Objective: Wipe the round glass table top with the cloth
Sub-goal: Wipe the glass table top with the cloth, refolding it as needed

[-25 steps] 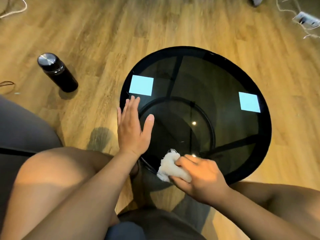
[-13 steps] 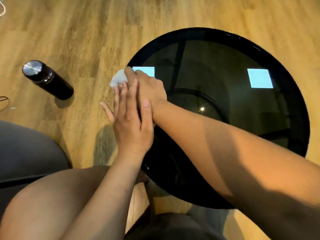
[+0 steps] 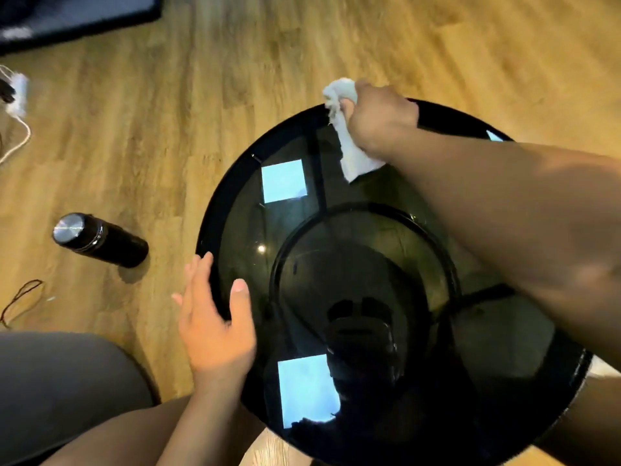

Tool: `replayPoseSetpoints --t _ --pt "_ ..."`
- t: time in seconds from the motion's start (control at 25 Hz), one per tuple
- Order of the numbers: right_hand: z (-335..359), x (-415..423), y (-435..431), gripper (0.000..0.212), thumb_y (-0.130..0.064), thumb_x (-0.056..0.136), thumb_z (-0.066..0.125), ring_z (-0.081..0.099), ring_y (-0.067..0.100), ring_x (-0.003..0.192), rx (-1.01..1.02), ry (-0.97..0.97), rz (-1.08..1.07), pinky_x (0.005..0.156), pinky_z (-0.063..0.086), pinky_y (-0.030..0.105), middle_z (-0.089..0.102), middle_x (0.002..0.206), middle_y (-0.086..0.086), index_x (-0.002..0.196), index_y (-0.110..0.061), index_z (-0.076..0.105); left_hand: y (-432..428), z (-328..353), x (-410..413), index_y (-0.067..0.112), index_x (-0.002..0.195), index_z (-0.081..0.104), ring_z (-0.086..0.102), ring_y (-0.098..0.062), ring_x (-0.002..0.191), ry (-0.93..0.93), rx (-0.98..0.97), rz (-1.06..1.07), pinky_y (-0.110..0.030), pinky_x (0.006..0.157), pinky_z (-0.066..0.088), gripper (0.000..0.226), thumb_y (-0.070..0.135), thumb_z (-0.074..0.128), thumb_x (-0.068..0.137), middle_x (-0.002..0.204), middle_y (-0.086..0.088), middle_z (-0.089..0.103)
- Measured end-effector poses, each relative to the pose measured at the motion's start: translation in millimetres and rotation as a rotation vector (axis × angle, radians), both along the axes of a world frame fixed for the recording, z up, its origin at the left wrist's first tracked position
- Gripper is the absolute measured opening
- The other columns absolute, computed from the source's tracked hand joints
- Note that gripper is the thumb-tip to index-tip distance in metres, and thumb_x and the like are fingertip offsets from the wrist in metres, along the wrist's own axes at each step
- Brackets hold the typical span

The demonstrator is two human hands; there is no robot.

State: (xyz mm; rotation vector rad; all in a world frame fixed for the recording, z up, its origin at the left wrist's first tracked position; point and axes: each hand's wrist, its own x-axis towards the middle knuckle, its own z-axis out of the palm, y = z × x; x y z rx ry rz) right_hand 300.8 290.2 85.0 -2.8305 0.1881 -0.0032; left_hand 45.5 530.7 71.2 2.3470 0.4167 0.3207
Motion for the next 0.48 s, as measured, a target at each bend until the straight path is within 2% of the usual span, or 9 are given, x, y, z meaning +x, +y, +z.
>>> replayPoseSetpoints --t 0.08,0.2,0.36,0.48 --pt "0.6 -12.6 -60.8 0.037 -0.043 0.098 0.035 0.062 0.036 0.095 -0.048 0.0 -0.079 0.072 0.044 0.039 0.063 0.106 0.014 0.118 -0.02 0.055 -3.0 3.0 -1.5 0.014 0.146 0.043 0.028 -0.018 0.146 0.008 -0.022 -0.003 -0.049 0.124 0.012 0.061 0.038 0.043 0.091 0.154 -0.006 0.041" --pt "2.2 -72.6 -135.3 0.046 -0.049 0.1 0.032 0.059 0.045 0.1 -0.183 0.008 -0.17 0.075 0.042 0.043 0.057 0.114 0.027 0.121 -0.012 0.05 -1.4 1.6 -3.0 0.019 0.147 0.042 0.018 -0.005 0.14 -0.003 -0.088 -0.001 -0.047 0.125 0.008 0.061 0.042 0.042 0.09 0.155 -0.001 0.039" --pt "-1.1 -184.6 -170.1 0.048 -0.051 0.099 0.033 0.054 0.048 0.101 -0.163 0.048 -0.21 0.08 0.045 0.048 0.049 0.113 0.028 0.112 -0.006 0.048 -0.8 -1.2 -3.4 0.013 0.144 0.046 0.023 -0.015 0.147 -0.026 -0.094 -0.044 -0.042 0.125 0.004 0.058 0.041 0.044 0.094 0.155 -0.009 0.04" --pt "3.0 -258.1 -152.2 0.042 -0.051 0.098 0.035 0.051 0.042 0.101 -0.206 0.033 -0.169 0.085 0.042 0.048 0.055 0.101 0.022 0.093 -0.011 0.049 -3.2 -1.8 -6.3 0.012 0.144 0.046 0.021 -0.013 0.148 -0.011 -0.101 -0.076 -0.038 0.125 0.005 0.049 0.033 0.049 0.1 0.156 -0.009 0.039"
